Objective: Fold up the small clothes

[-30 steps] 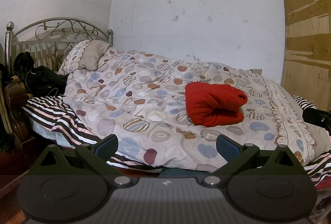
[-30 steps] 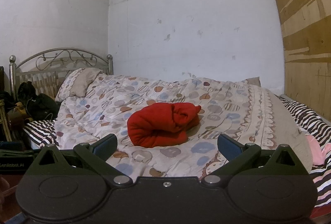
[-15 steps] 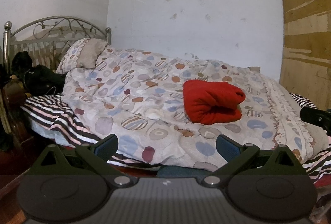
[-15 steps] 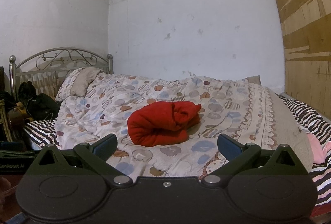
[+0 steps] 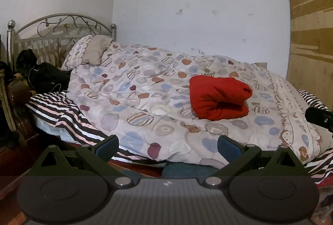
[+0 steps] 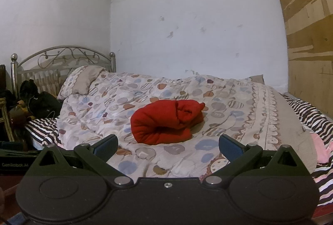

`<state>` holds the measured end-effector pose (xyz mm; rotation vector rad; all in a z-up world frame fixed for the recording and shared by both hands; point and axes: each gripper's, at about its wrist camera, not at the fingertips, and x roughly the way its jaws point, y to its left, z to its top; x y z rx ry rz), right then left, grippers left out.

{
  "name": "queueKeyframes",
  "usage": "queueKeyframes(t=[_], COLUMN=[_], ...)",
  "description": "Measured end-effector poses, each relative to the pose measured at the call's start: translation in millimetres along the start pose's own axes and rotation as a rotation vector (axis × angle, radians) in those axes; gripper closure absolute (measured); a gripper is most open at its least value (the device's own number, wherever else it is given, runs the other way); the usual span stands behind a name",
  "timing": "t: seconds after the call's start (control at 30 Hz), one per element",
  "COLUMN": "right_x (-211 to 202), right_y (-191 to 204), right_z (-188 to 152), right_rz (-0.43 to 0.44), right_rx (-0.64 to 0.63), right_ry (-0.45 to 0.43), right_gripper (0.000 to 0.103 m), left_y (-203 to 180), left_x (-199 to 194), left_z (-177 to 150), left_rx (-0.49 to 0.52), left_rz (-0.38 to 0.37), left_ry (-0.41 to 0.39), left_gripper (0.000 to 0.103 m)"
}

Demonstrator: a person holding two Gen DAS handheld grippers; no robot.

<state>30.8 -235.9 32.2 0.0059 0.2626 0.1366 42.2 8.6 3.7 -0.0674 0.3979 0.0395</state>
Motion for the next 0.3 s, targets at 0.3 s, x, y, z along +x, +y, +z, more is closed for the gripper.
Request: queueKeyframes(t=[0.3], right_x=[0.4], right_y=[-0.3], right_z=[0.6], right_rz=[0.000], right_rx=[-0.004], right_ry=[0.000], right_gripper=[0.000], left_y=[-2.6], left_x=[1.1], left_z=[-0.3], left_rx=[0.017], left_rz=[0.003], left_ry=[-0.006], left_gripper=[0.000])
